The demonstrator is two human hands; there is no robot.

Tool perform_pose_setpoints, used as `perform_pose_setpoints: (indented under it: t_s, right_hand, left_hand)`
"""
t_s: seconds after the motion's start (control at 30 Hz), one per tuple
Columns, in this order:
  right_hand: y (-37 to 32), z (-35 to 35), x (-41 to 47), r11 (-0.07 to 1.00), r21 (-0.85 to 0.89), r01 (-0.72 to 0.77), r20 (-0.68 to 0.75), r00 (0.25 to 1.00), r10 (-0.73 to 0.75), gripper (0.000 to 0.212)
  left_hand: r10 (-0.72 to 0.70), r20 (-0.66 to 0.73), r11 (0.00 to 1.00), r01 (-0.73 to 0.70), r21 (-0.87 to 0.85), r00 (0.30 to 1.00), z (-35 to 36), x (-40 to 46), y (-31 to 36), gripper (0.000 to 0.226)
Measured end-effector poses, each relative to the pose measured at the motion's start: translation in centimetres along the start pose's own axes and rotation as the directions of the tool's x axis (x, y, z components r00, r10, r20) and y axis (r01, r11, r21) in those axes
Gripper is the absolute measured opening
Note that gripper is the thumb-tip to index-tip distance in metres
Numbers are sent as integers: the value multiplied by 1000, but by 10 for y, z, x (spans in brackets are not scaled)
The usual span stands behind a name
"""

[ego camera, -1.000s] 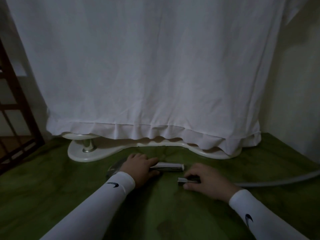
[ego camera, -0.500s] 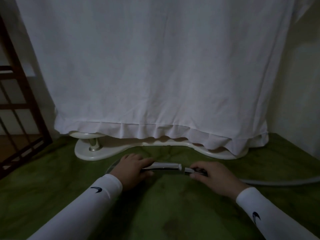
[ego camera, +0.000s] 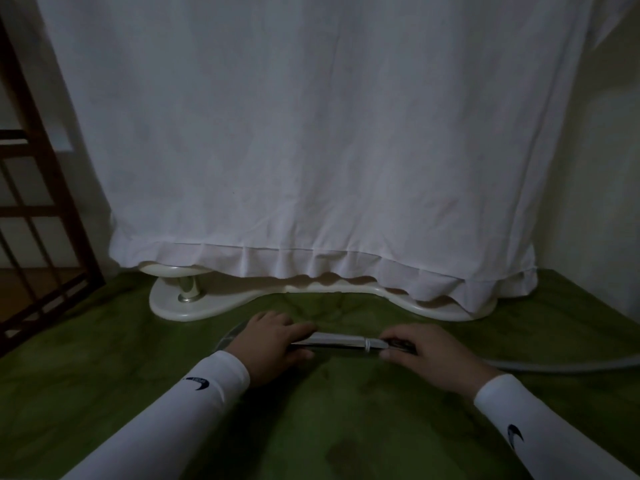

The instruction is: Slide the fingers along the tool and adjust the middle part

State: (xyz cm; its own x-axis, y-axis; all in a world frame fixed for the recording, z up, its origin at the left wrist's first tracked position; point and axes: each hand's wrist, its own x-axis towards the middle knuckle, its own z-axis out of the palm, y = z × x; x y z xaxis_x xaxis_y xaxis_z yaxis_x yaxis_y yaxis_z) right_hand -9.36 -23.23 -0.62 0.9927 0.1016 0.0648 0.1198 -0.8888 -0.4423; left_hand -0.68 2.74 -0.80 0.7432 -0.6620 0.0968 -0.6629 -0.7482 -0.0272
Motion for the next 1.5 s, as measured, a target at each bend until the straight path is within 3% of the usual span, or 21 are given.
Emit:
perform_pose_setpoints:
  t_s: [0.33,0.43,0.6,0.8,0.93,1.07,1.2,1.4,1.5]
  right_hand:
    - [-5,-5,-4,989,-123,76,44,996,-71,27]
    - [-6,-4,-4,988,-146,52,57,997,-44,26]
    - [-6,-2,-3,985,-167,37,100,995,-21,32]
    - [-7,0,-4,999,-48,16,-4,1000,-16,36]
    - [-6,3,-3,999,-50,15,-63,998,-18,26]
    - [-6,1,-3,995,-91,40,-8,999,-41,19]
    - [-10,0,0,990,-140,-6,67,998,16,32]
    - [-7,2,1,999,-48,-2,40,999,4,29]
    - [-5,3,0,1000,-28,-1,28,1000,2,38]
  left_hand:
    - [39,-3,998,-40,-39,999,-1,-6,-3,69]
    - [39,-18,997,-40,-62,999,-2,-6,-1,53]
    - [35,-13,998,-35,-50,999,-4,-7,2,49]
    - [35,-13,999,-35,-39,999,-3,-6,2,49]
    - [30,-20,999,-31,-42,999,-3,-7,1,48]
    - [32,-21,999,-33,-40,999,-5,-8,3,48]
    - [37,-24,999,-38,-35,999,-7,-9,5,48]
    - [38,-30,999,-39,-37,999,-5,-8,4,49]
    - [39,-33,999,-40,-29,999,-4,-8,4,48]
